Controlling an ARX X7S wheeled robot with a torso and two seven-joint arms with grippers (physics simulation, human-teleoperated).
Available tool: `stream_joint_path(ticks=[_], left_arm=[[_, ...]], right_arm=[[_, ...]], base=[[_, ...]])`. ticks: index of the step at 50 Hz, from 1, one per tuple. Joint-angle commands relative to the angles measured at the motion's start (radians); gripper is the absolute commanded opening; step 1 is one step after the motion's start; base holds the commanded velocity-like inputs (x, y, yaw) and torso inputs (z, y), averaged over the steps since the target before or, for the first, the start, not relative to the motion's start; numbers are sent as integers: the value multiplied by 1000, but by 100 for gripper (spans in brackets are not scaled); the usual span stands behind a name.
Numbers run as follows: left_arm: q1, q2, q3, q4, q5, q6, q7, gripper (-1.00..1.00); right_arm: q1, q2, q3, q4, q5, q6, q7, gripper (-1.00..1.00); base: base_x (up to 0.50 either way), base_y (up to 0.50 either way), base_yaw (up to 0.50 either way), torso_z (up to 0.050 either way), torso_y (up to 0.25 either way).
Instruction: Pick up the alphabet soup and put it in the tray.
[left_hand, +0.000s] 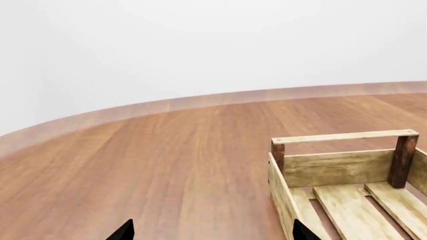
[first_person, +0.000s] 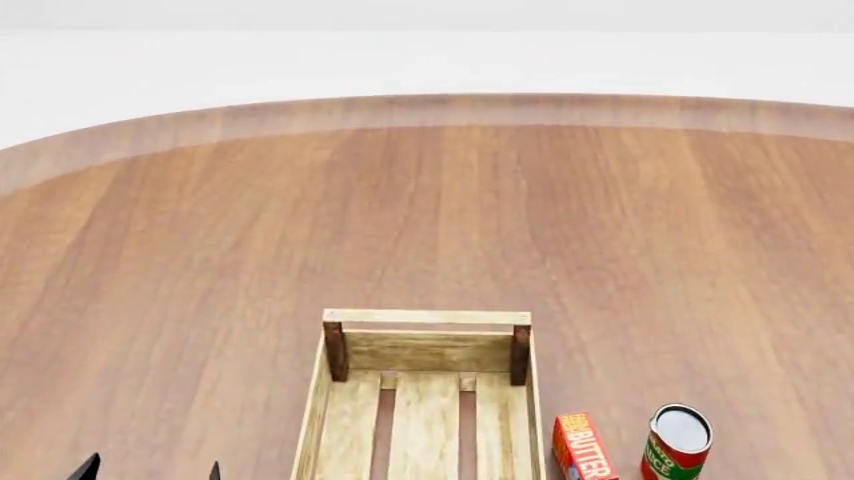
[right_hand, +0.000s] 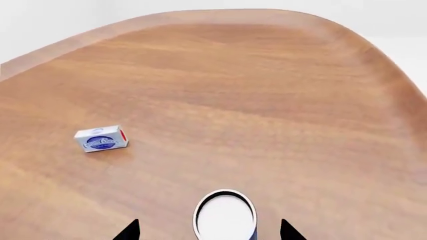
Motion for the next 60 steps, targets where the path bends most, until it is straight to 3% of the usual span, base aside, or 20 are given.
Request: stream_joint_path(ticks=[1,60], left_arm=[[0,-5,6,3,-5,1,-6,100],[-8,-25,35,-4,-26,-1,-34,100]], right_arm=[[6,17,28,47,45,9,0,100],[152,95,-28,446,-26,-91,-55,100]], base=[[0,0,0,0,0],[0,0,0,0,0]])
